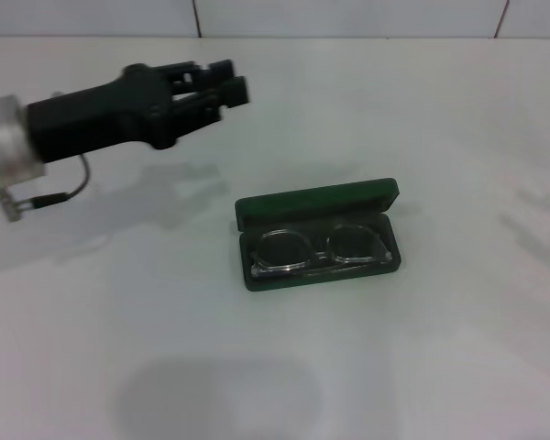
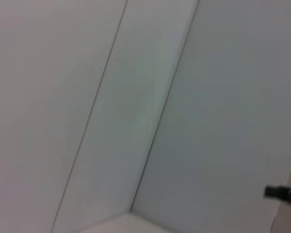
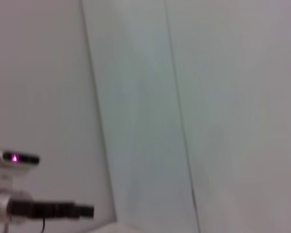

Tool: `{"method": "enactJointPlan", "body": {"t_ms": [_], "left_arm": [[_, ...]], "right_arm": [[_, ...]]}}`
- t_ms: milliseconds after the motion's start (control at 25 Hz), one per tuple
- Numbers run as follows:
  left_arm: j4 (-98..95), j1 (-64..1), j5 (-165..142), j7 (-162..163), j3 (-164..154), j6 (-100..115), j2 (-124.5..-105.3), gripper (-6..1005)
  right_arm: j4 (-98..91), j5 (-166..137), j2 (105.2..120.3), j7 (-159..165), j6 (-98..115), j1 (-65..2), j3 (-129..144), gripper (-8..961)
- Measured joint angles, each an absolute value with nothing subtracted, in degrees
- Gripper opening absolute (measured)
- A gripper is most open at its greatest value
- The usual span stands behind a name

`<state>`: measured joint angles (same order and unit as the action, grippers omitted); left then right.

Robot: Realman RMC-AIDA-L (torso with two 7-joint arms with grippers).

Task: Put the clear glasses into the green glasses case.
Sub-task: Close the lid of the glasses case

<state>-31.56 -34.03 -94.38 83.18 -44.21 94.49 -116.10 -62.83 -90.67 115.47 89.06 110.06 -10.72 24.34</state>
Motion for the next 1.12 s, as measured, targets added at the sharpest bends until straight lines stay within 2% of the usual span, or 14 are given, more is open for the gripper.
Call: {"method": "enactJointPlan", "body": {"t_ms": [120,240,360,1120], "left_arm": [[-31.6,-36.4,-98.3,85.3,-44.2,90.9,-117.12,335],[-31.4,-39.7,-106.1,88.0,-44.4,86.9,-118.86,352],[-30.4,-42.4,-110.4,89.9,-45.5,83.4,-119.6,351],[-26.9,-44.1,-109.5,89.9,-51.8,77.4,-119.88,342]], "right_arm": [[-57.8,-91.0,115.41,86.9,109.7,-10.9,22.7,324],[-57.3,-93.3,115.4,86.0,109.2,-10.9,22.6,459],[-56.9,-94.3,115.39,84.8,109.0,-10.6,22.1,603],[-52.9,-97.2,115.4,82.0,106.7,-11.5,19.9,588]]}}
